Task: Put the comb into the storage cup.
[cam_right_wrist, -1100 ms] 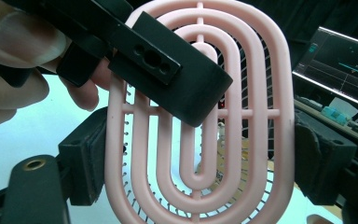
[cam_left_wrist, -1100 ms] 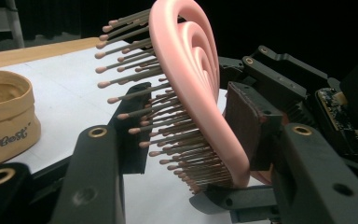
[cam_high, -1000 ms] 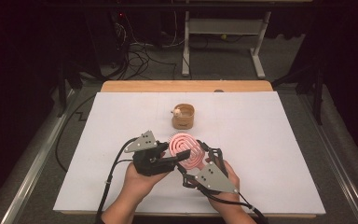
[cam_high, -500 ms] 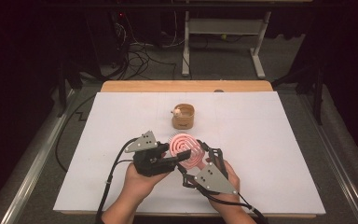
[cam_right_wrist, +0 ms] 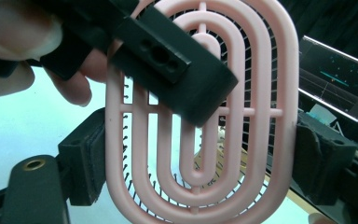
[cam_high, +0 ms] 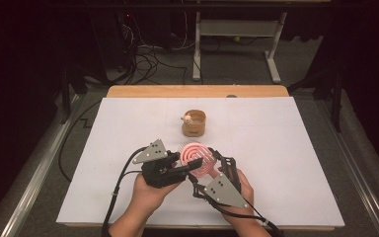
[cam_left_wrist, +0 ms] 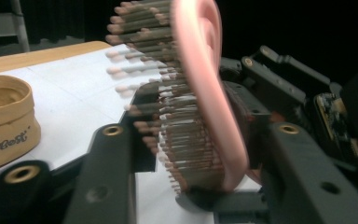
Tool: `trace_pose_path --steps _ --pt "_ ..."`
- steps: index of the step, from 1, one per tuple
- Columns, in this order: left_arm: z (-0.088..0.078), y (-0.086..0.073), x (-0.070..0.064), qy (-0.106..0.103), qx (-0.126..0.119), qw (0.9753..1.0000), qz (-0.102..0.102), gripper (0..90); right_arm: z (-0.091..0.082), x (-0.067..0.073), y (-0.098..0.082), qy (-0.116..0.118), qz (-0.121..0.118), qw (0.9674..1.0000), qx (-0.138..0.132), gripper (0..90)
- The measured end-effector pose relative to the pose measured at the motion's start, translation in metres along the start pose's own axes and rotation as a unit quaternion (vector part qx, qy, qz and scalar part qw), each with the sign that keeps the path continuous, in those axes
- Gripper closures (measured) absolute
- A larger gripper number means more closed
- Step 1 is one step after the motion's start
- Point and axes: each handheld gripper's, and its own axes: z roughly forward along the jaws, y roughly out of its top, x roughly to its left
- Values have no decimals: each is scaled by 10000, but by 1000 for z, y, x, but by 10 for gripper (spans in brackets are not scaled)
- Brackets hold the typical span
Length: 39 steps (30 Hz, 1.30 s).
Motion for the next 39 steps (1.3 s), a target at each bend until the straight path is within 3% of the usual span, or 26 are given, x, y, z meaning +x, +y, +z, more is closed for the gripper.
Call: trace_pose_path --steps 39 --pt "-1 2 -7 112 -112 9998 112 624 1 -1 3 -19 156 9999 38 197"
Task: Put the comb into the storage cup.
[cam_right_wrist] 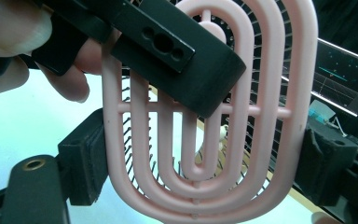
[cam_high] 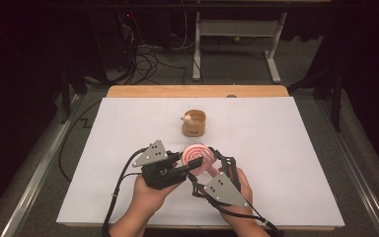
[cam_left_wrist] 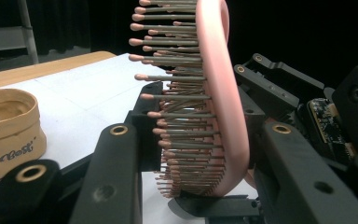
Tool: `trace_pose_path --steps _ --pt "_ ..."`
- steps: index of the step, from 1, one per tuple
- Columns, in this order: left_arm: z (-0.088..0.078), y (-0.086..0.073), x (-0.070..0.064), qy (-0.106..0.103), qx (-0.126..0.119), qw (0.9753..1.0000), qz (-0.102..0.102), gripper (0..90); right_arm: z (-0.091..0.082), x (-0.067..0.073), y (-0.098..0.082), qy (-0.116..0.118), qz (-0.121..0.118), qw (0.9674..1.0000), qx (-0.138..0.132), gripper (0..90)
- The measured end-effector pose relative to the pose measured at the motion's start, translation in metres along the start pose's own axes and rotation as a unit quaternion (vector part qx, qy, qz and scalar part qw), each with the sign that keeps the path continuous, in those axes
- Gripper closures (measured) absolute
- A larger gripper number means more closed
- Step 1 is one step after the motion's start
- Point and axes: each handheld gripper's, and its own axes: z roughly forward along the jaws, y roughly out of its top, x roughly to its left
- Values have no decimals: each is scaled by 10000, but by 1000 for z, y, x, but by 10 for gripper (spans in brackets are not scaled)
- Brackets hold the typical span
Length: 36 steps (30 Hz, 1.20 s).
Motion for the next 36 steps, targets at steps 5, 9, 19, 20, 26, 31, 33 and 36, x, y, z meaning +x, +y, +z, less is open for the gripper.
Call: trace_pose_path --steps 5,9,19,20,26,31,33,36 --pt "-1 1 0 5 -16 10000 13 624 0 0 1 27 33 10000 11 196" --pt "-2 2 -1 15 -45 10000 51 624 1 -1 2 85 68 9999 9 191" --pt "-6 5 -2 70 -118 9998 116 629 3 -1 2 249 196 9995 86 154" --pt "-7 5 -2 76 -117 9998 130 629 3 -2 2 266 220 9994 94 150" --pt "-8 6 -2 96 -144 9997 145 630 4 -4 1 342 337 9988 136 105" --pt "-11 7 -1 132 -193 9996 137 632 6 -5 1 422 461 9979 155 52" --pt "-12 7 0 155 -205 9996 136 632 7 -5 0 457 527 9974 186 15" --pt "-14 7 0 165 -232 9995 132 633 8 -5 -1 534 623 9964 226 4"
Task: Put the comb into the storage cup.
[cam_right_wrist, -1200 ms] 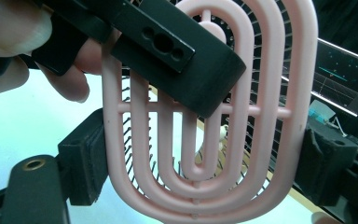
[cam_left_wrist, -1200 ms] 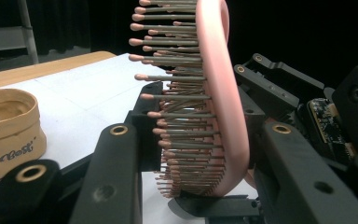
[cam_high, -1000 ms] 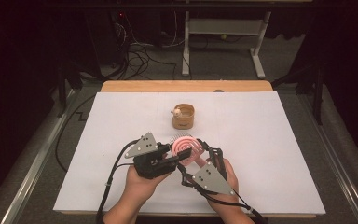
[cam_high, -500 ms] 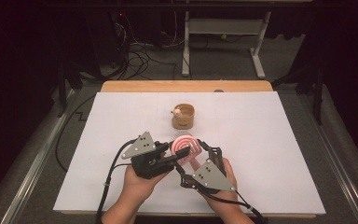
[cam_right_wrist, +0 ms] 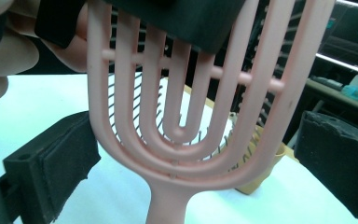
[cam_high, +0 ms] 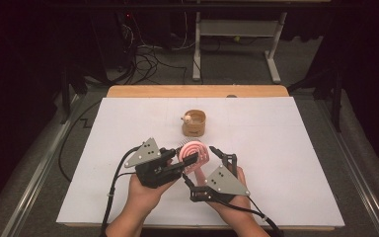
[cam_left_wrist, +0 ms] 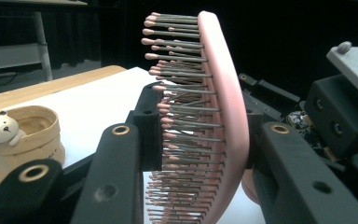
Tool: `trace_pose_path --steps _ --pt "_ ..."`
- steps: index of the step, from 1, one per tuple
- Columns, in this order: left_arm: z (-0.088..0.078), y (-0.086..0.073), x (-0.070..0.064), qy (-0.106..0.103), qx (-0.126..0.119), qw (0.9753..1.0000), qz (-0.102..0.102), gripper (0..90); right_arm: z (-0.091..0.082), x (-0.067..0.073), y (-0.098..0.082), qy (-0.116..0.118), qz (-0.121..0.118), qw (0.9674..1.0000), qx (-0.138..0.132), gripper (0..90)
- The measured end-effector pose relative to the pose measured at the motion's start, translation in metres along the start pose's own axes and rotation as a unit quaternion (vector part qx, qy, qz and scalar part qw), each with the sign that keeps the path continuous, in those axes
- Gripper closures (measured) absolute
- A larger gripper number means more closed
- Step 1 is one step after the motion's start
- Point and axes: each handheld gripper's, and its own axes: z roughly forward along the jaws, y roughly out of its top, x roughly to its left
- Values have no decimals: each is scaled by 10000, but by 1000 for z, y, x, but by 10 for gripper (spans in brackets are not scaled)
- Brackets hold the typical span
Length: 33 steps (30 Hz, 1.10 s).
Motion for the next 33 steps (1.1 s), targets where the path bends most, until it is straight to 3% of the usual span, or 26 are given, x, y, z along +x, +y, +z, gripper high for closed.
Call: trace_pose_path --steps 9,15,33 --pt "-9 3 6 138 -116 9998 -24 634 1 2 -1 94 -19 10000 -9 4" --pt "-15 4 13 278 -148 9995 -18 634 0 -1 -3 170 89 9998 53 4" --pt "-32 4 28 708 -244 9972 -8 634 -13 -29 -18 -28 425 9988 248 4"
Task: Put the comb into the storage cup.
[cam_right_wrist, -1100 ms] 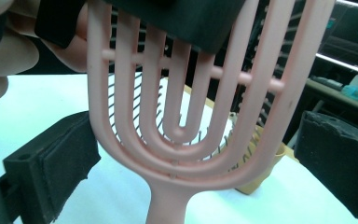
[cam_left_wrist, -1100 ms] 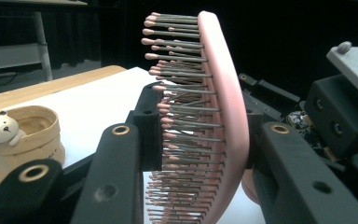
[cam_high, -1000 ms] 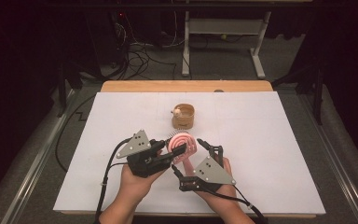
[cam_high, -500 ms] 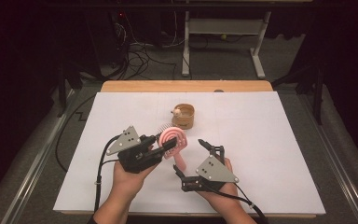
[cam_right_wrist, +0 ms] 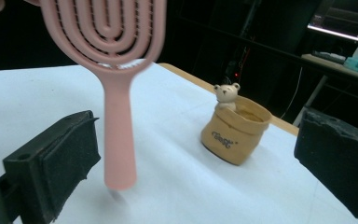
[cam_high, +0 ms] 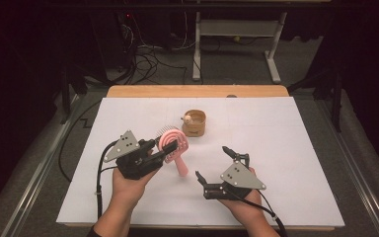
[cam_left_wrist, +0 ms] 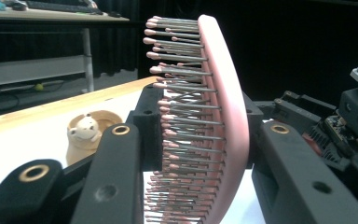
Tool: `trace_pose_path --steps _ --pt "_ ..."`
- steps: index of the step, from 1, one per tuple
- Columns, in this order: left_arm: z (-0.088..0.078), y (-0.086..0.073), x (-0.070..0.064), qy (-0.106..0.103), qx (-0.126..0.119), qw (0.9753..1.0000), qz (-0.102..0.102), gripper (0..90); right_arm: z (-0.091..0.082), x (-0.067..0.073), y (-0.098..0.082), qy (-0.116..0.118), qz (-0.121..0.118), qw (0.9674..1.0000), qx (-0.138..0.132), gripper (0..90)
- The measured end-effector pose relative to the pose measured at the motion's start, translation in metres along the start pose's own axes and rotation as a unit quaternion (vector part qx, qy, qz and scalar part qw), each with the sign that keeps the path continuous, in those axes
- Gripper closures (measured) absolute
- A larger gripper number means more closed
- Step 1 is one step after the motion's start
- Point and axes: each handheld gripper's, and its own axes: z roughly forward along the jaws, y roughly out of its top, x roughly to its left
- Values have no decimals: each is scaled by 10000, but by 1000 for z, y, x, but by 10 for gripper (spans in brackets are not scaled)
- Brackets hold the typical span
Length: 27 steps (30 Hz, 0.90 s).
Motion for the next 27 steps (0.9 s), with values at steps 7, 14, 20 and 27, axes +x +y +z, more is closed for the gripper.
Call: trace_pose_path --steps 7,14,20,27 --pt "-8 2 6 194 -74 9998 26 634 -8 -15 -7 -113 153 9998 68 4" --pt "-15 1 14 312 -120 9994 -36 634 -15 -25 -16 -253 210 9993 177 4" --pt "-21 3 19 415 -158 9990 -22 634 -21 -35 -24 -411 274 9986 203 4" --pt "-28 4 24 506 -201 9985 11 633 -36 -53 -39 -609 514 9963 335 4"
